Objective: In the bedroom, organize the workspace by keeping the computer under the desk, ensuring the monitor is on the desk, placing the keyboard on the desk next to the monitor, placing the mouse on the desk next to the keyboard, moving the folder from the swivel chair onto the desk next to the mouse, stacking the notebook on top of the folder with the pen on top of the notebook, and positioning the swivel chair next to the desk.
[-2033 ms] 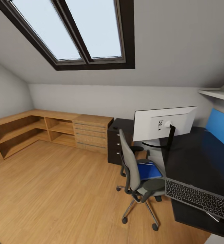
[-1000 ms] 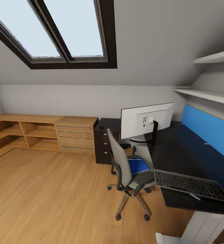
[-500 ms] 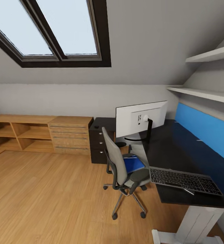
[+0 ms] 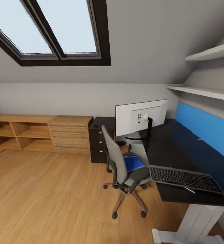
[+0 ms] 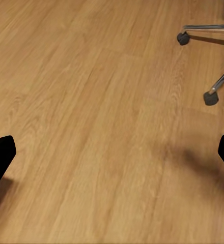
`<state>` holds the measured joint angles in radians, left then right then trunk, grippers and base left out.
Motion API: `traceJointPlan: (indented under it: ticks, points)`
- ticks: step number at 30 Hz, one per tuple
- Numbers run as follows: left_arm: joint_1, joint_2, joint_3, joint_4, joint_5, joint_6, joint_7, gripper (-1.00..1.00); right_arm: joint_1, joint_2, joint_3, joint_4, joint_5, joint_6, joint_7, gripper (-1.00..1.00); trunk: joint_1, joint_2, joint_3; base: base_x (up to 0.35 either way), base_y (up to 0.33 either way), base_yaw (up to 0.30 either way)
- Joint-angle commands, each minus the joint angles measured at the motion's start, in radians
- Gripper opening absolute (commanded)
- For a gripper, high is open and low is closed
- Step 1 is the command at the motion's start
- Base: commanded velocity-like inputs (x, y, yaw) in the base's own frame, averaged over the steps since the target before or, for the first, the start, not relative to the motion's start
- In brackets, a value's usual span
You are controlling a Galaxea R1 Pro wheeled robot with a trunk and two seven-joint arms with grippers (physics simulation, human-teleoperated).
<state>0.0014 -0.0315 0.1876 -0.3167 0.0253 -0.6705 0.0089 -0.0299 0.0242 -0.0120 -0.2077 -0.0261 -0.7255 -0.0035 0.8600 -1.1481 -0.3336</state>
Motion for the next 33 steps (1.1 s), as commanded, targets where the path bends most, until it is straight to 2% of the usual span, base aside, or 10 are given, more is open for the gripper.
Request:
traceJointPlan:
  ticks: [1,8,16,27,33]
  points:
    - [0.0,0.0,0.0,-0.001,0.002,-0.001,0.001,1.0,-0.001,0.0,-0.001,0.001,-0.002,-0.003,0.0,1.0,0.004,-0.008,-0.004,0.0,0.0,-0.107]
    - [0.0,0.0,0.0,-0.001,0.002,-0.001,0.002,1.0,-0.001,0.0,-0.001,0.001,-0.002,-0.003,0.0,1.0,0.031,-0.057,-0.022,0.0,0.0,-0.147]
    - [0.0,0.001,0.0,-0.001,0.002,-0.001,0.002,1.0,0.0,0.0,-0.003,0.003,-0.004,0.002,-0.001,1.0,0.061,-0.113,-0.046,0.0,0.0,-0.035]
    - [0.0,0.002,0.0,-0.001,0.002,-0.001,0.002,1.0,0.0,-0.001,-0.003,0.2,-0.005,0.006,-0.002,1.0,0.104,-0.19,-0.08,0.0,0.0,-0.002]
    - [0.0,0.002,0.0,-0.001,0.002,-0.001,0.001,1.0,0.0,0.0,-0.003,0.219,-0.006,0.006,-0.002,1.0,0.127,-0.232,-0.099,0.0,0.0,0.0]
